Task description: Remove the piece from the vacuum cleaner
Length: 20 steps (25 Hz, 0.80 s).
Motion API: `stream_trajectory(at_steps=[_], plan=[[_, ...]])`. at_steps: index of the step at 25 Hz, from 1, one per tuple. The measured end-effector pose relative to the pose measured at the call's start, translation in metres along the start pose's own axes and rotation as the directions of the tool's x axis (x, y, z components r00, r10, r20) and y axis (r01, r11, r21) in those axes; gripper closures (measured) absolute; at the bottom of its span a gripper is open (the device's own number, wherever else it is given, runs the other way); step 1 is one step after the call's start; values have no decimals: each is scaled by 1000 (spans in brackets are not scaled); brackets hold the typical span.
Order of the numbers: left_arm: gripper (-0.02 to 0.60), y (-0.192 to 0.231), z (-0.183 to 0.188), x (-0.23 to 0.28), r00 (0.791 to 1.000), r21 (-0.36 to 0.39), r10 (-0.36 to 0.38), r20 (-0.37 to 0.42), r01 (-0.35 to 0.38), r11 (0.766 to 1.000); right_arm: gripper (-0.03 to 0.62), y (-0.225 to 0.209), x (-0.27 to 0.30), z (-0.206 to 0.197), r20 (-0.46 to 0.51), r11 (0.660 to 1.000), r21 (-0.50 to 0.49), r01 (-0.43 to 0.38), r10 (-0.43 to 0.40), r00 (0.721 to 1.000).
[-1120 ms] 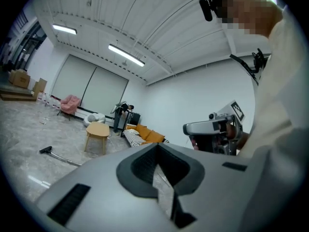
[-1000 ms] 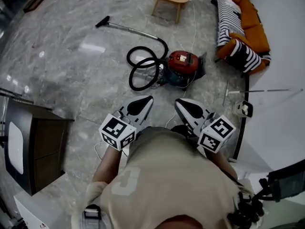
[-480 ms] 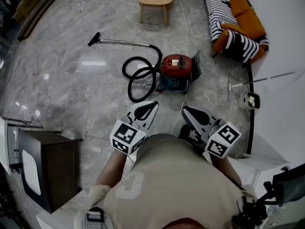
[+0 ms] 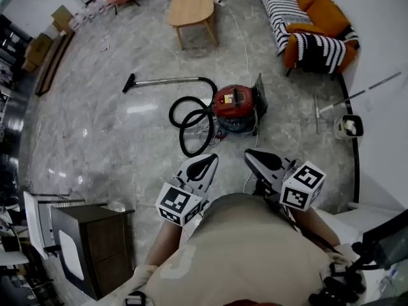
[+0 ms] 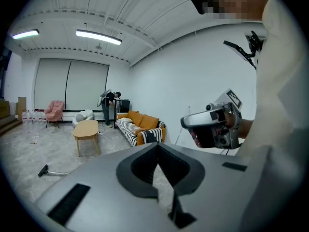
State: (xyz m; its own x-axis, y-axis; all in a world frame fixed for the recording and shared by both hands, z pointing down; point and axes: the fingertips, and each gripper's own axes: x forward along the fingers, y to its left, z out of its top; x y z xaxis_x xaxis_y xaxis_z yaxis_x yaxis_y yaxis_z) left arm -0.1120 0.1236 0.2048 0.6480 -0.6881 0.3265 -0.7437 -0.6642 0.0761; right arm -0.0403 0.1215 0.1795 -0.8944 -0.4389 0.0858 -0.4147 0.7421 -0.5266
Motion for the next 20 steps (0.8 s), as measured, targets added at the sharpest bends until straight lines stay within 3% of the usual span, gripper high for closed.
stream_trajectory(at_steps=[8,13,20], plan=[[578,-23,14,54,998,2,51,-36,-51,999,591,-55,-33,25,30,997,41,-58,57,998],[578,-35,32,87,997,2,70,-18,-70,998,591,-75,-54,43,43,994,-20,-105,105,994],[578,-52,46,130,996,17,76,-49,-75,997,591,-122,-84,49,53,997,11,-80,79,995]])
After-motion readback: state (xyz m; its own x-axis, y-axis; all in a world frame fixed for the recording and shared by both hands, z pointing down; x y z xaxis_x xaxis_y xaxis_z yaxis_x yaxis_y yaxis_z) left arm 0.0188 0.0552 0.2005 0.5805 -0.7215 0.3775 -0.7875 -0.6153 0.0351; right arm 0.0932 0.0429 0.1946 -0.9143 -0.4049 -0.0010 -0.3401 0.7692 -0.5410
